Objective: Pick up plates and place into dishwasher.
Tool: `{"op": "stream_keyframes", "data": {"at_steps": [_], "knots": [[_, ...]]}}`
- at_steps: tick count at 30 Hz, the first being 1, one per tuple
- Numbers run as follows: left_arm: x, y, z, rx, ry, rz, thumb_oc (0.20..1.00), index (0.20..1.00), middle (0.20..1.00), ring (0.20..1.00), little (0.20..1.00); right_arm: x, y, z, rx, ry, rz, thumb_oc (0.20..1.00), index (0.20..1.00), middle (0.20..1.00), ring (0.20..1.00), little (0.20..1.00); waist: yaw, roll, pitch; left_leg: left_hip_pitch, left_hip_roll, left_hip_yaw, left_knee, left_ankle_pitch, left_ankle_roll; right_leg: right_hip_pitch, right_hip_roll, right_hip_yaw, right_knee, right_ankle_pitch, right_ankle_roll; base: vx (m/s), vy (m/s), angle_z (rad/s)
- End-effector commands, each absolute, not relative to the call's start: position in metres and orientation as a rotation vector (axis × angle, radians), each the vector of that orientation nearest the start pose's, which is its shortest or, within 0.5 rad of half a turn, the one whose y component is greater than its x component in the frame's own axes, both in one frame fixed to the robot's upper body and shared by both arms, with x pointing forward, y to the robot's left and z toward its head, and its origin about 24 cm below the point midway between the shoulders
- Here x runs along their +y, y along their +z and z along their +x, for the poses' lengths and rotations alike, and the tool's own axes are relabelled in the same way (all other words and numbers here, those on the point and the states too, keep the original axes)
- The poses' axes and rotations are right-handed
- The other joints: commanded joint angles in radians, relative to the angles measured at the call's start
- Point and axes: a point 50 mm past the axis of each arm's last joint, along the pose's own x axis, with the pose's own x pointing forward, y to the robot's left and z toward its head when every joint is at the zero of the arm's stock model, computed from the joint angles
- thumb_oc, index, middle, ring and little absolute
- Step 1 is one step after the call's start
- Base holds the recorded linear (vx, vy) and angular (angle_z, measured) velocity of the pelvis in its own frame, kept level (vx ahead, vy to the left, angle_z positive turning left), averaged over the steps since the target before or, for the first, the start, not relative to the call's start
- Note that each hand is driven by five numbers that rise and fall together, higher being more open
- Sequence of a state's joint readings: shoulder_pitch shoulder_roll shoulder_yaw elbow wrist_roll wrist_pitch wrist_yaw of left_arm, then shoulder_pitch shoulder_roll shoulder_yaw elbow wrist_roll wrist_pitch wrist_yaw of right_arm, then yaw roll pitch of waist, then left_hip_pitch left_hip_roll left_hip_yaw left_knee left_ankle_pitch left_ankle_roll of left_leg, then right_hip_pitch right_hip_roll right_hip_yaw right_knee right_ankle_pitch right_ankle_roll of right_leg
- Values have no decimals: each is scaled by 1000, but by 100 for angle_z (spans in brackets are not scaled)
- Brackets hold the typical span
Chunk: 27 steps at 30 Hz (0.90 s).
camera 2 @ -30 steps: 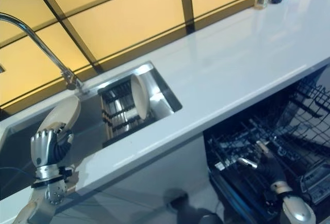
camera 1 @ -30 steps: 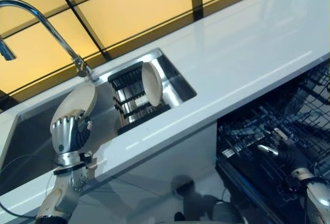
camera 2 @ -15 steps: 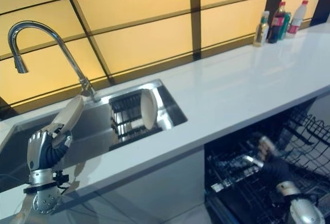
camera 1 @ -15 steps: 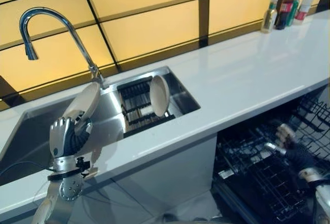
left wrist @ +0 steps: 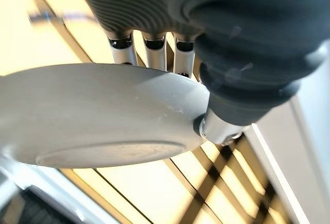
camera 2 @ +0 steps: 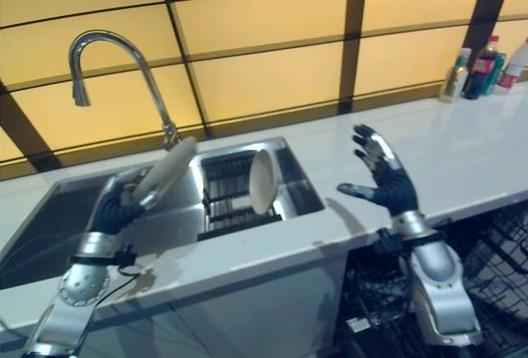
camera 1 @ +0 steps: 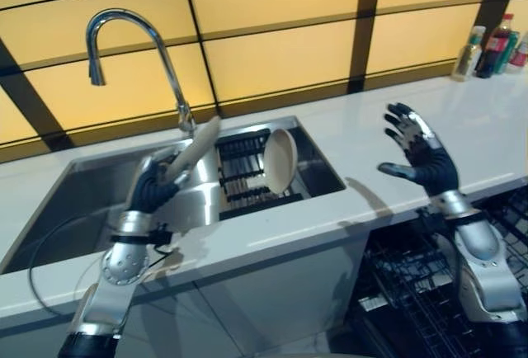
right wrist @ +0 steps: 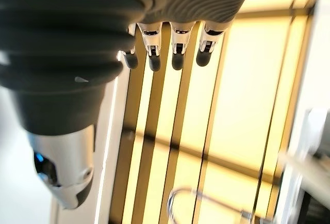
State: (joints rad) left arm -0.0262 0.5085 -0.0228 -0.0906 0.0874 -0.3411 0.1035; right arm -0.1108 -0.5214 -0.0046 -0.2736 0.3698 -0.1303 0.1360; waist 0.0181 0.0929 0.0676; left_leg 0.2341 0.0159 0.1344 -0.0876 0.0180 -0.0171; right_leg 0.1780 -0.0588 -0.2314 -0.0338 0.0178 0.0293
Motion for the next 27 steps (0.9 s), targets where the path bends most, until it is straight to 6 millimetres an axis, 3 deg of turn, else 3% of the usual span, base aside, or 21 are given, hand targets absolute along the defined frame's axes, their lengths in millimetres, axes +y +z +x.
{"op": "stream_keyframes", "data": {"at_steps": [1,10,14,22,27], "knots": [[196,165,259,-632,-242,510,200,200,200,200,200,-184,189,267,-600,288,-172,1000,1000,1000,1000,1000,30,-59,-33,-20,-25,-13,0,-84,2,15,-55,3,-50,-18,107,-10,-13,6],[155,167,260,-548,-774,198,200,200,200,200,200,-164,178,278,-536,353,-172,1000,1000,1000,1000,1000,34,-62,-43,-21,-28,-6,0,-95,7,13,-54,-6,-53,-18,104,-3,-1,3],[143,166,258,-514,-922,157,200,200,200,200,200,-161,174,281,-513,359,-178,1000,1000,1000,1000,1000,31,-61,-47,-21,-30,-3,0,-98,9,10,-56,-7,-53,-17,105,0,0,0],[148,170,261,-503,-929,137,200,200,200,200,200,-162,171,282,-463,402,-178,1000,1000,1000,1000,1000,27,-62,-53,-25,-35,-1,0,-103,14,1,-57,-1,-53,-17,108,0,0,0],[152,169,261,-498,-927,136,200,200,200,200,200,-145,152,280,-295,672,-163,1000,1000,1000,1000,1000,30,-69,-56,-28,-37,2,0,-102,16,-2,-59,-3,-53,-16,108,0,0,0]]}}
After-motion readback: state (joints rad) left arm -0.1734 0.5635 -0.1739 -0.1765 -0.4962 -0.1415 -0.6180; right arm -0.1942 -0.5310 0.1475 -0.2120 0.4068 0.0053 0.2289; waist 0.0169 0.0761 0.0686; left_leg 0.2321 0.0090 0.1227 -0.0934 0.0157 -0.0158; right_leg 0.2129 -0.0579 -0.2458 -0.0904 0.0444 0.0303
